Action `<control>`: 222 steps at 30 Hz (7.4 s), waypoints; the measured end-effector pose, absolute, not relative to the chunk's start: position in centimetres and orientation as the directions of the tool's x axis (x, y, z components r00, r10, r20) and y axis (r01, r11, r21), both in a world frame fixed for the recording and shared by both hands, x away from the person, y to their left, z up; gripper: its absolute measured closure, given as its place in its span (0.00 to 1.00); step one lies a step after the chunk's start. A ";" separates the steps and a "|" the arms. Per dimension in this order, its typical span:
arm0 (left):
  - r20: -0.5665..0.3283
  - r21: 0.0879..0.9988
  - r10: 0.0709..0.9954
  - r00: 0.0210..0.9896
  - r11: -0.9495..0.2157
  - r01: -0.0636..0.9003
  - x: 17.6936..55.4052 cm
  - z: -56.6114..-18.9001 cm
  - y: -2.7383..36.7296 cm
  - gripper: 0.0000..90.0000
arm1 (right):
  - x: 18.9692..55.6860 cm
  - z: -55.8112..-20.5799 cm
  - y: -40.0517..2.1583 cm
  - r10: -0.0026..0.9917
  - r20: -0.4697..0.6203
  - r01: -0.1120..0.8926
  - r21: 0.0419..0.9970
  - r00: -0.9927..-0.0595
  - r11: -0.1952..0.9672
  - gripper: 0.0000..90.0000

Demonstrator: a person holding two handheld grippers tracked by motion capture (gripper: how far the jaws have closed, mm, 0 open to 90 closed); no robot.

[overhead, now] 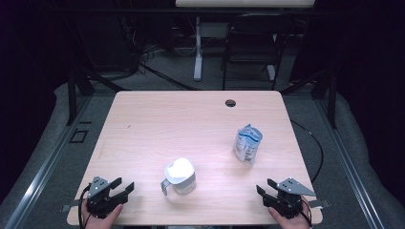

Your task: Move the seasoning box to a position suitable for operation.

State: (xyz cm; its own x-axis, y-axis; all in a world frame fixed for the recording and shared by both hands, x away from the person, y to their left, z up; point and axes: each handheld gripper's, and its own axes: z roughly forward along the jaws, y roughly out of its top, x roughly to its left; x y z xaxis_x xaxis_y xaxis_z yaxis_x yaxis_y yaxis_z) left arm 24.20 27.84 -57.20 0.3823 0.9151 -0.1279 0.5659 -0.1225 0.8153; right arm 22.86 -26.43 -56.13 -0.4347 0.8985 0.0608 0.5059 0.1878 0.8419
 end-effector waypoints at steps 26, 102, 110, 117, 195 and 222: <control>-0.108 0.824 0.827 0.552 -0.236 0.515 24.0 -55.1 23.9 0.56 | 23.6 -55.4 -26.1 0.889 0.087 0.492 0.854 -0.451 0.166 0.54; -0.067 0.824 0.827 0.559 -0.270 0.498 26.6 -54.9 19.0 0.79 | 23.1 -56.4 -25.2 0.881 0.077 0.501 0.844 -0.467 0.192 0.53; -0.058 0.823 0.823 0.565 -0.280 0.493 27.0 -54.7 18.6 0.90 | 23.1 -56.4 -25.2 0.881 0.081 0.500 0.845 -0.467 0.187 0.53; -0.055 0.821 0.820 0.569 -0.287 0.493 26.5 -54.6 18.2 0.91 | 23.2 -56.6 -25.0 0.879 0.081 0.502 0.844 -0.470 0.191 0.53; -0.093 0.853 0.706 0.702 -0.307 0.422 26.3 -48.1 15.9 0.81 | 23.3 -54.4 -23.0 0.832 0.066 0.457 0.858 -0.552 0.235 0.60; -0.066 0.784 0.666 0.743 -0.426 0.451 27.8 -47.8 14.2 1.00 | 24.3 -52.7 -20.5 0.753 0.032 0.433 0.834 -0.658 0.343 1.00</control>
State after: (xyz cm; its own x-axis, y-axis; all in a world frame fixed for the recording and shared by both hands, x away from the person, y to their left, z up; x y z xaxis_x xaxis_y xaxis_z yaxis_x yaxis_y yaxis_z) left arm 27.82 14.20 -47.84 0.7428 0.6663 -0.0656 0.4514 -0.4261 0.7840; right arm 24.27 -20.48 -52.67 -0.6575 0.7528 0.0321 0.4331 0.3428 0.8336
